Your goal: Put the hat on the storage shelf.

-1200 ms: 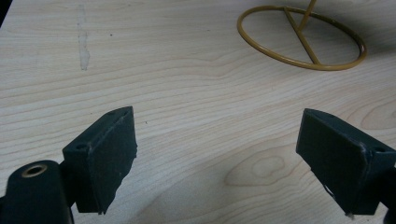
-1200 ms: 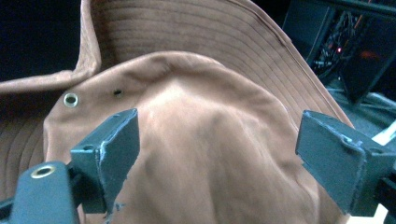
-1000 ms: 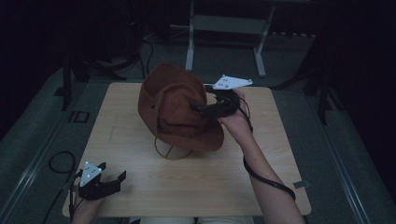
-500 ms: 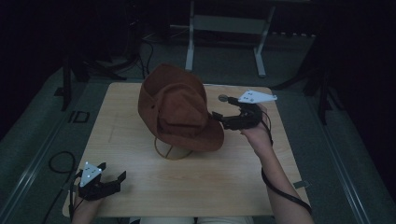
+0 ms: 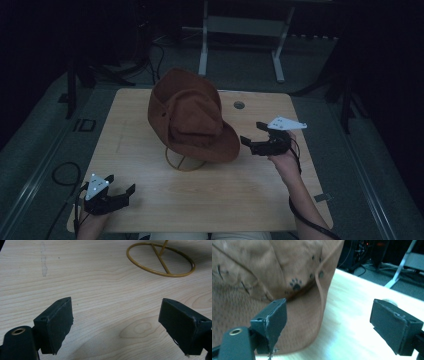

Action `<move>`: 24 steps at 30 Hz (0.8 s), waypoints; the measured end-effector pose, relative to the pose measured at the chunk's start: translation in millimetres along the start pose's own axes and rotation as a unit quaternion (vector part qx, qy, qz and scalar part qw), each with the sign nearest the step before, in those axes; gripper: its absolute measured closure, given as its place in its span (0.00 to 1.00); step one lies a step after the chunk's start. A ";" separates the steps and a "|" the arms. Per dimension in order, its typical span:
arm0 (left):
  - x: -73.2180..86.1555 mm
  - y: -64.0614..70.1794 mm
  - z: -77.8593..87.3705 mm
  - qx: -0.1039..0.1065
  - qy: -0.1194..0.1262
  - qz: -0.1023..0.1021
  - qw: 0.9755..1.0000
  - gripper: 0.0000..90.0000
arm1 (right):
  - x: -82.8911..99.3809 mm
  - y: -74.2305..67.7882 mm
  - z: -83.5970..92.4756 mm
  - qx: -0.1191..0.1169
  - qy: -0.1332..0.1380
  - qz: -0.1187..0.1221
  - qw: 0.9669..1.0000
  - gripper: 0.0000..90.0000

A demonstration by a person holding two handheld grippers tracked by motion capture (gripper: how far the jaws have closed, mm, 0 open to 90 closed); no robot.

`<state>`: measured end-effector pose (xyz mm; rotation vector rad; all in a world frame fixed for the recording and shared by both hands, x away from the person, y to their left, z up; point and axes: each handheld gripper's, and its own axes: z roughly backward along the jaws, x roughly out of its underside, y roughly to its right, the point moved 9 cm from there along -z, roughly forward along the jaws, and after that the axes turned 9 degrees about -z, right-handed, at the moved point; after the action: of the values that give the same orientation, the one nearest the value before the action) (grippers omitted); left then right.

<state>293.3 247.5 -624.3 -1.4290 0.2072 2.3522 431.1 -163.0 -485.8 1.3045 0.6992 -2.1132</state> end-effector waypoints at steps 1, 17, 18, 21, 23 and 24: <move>0.0 0.1 0.0 0.000 0.000 0.000 1.000 0.15 | 3.9 1.3 0.9 0.002 -0.001 0.000 1.000 0.16; -0.3 2.3 -0.1 0.001 0.000 -0.004 1.000 0.15 | 70.4 17.9 10.4 0.007 -0.022 -0.015 1.000 0.15; -0.2 2.4 -0.1 0.001 -0.001 -0.005 1.000 0.15 | 76.2 19.0 10.6 0.009 -0.029 -0.015 0.999 0.15; -0.2 2.3 -0.3 0.002 -0.001 -0.005 1.000 0.15 | 88.9 20.3 10.9 0.003 -0.041 -0.016 0.999 0.15; -0.3 2.0 -0.2 0.001 0.000 -0.003 1.000 0.15 | 97.1 22.2 11.9 0.004 -0.046 -0.015 0.999 0.15; -0.3 1.8 -0.1 0.001 0.000 -0.002 1.000 0.15 | 102.0 23.5 12.6 0.007 -0.049 -0.016 0.999 0.15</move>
<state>292.8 245.8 -624.2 -1.4280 0.2068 2.3469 401.4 -207.0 -576.9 1.1938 0.6696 -2.1950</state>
